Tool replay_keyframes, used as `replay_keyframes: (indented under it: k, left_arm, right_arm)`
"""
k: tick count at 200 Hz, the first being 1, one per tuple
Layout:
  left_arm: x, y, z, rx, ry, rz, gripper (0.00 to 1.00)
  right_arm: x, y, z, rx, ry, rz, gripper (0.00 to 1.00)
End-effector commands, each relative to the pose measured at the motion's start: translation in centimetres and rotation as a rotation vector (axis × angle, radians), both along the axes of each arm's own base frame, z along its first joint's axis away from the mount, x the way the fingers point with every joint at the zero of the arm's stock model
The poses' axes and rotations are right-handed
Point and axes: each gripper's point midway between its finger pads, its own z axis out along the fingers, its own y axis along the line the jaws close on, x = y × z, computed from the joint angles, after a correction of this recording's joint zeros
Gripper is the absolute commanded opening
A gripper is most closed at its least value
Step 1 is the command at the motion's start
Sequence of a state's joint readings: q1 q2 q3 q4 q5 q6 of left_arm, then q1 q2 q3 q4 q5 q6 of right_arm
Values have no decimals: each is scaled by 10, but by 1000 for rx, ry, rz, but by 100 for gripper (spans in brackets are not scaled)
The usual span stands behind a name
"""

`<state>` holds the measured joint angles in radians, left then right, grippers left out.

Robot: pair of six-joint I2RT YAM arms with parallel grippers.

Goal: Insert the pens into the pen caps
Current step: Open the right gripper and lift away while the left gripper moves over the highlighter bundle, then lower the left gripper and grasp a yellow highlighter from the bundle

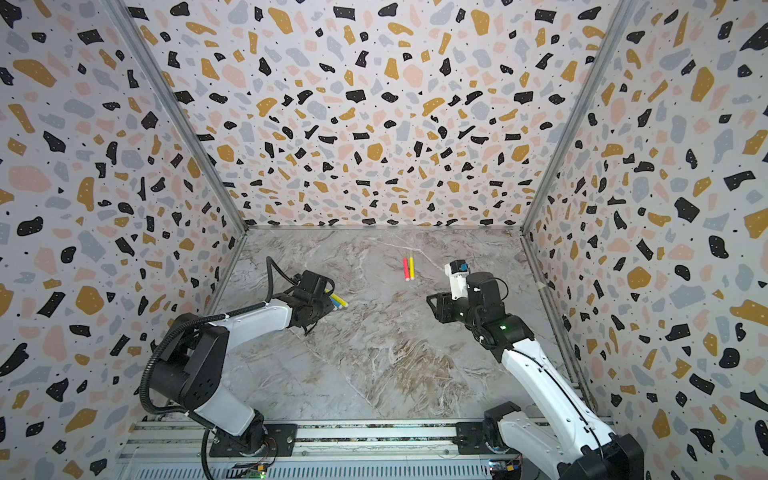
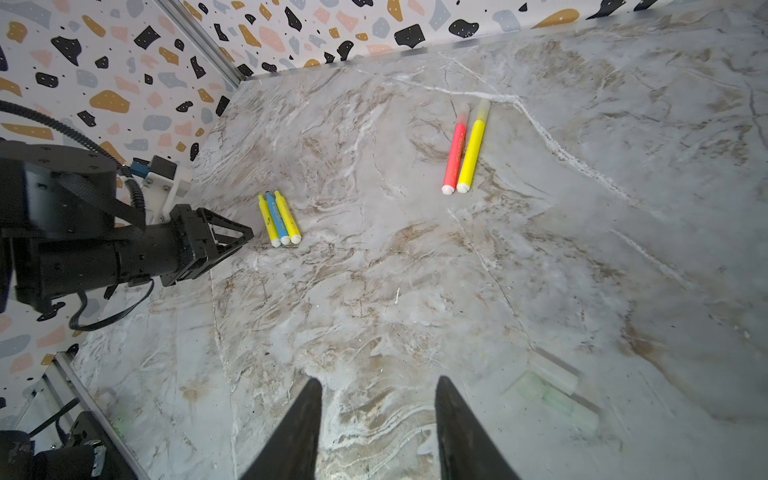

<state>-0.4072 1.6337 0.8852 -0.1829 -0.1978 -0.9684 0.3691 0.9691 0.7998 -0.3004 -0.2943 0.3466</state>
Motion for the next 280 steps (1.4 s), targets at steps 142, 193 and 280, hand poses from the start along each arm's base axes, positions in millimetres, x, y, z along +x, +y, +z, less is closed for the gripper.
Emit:
replay_keyframes:
  k: [142,193,280]
  left_arm:
    - [32,-4,-11,-20,7,62,36]
    - [35,-5,-13,-13,18,64,36]
    - [13,2,-32,-35,94,119,34]
  right_arm:
    - [1,-6,1,-4,-13,-19,46]
    - [3,-7,-1,-4,-10,-23,45]
    - [6,-11,-1,2,-1,-36,45]
